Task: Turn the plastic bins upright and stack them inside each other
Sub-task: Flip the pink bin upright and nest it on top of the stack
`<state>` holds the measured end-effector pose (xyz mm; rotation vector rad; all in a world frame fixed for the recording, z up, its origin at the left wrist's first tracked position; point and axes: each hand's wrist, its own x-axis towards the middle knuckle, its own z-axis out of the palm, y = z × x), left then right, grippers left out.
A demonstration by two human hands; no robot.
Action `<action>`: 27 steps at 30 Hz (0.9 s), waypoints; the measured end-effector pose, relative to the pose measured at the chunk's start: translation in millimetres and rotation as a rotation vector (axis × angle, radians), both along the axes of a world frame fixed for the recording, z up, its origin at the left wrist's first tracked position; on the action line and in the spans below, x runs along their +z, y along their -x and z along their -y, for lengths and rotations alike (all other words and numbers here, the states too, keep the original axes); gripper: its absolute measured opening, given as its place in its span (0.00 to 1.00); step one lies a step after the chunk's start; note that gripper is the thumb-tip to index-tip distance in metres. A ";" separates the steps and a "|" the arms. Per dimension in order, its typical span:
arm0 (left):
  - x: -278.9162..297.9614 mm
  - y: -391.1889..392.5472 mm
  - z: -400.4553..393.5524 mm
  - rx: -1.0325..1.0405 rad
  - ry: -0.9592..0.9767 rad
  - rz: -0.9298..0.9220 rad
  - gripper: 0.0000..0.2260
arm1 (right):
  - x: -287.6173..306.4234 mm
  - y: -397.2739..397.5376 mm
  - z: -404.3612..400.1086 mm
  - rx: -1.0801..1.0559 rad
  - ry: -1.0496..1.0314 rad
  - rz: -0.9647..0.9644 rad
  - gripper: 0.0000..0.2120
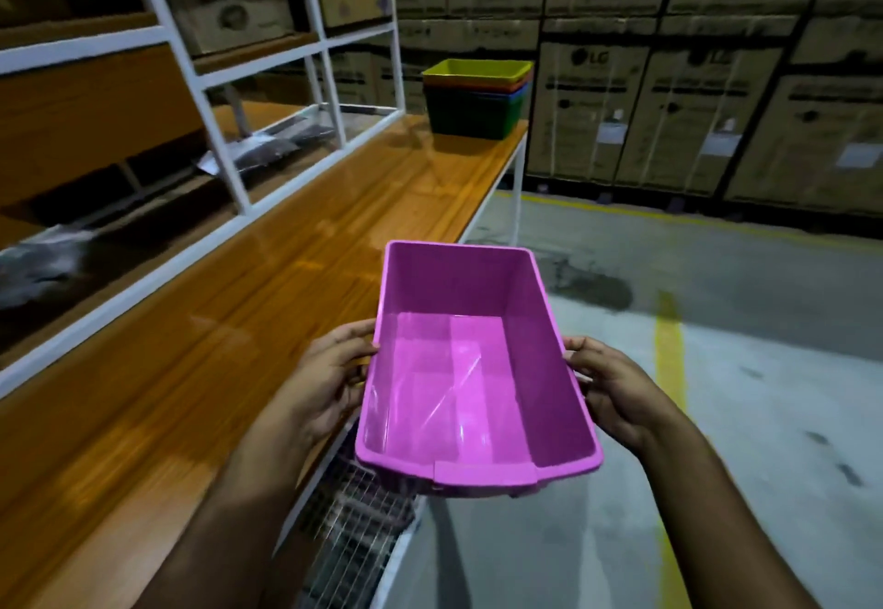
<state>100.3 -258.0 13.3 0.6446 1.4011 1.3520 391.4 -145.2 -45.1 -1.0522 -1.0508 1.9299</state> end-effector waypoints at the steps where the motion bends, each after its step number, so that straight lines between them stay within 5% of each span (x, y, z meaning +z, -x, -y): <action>1: -1.0 -1.1 -23.9 -0.020 -0.005 0.004 0.15 | -3.4 -2.1 -18.4 -0.023 -0.001 0.006 0.10; 14: -4.7 14.6 -350.7 -0.343 -0.038 -0.012 0.16 | 8.5 -20.1 -257.3 -0.267 -0.043 -0.014 0.18; 19: 8.5 -1.1 -464.9 -0.407 -0.055 -0.005 0.14 | 18.4 -36.6 -355.0 -0.318 -0.094 -0.018 0.42; 27: 24.6 -24.9 -656.3 -0.375 -0.129 -0.004 0.13 | 40.4 -70.5 -557.1 -0.303 -0.204 -0.079 0.35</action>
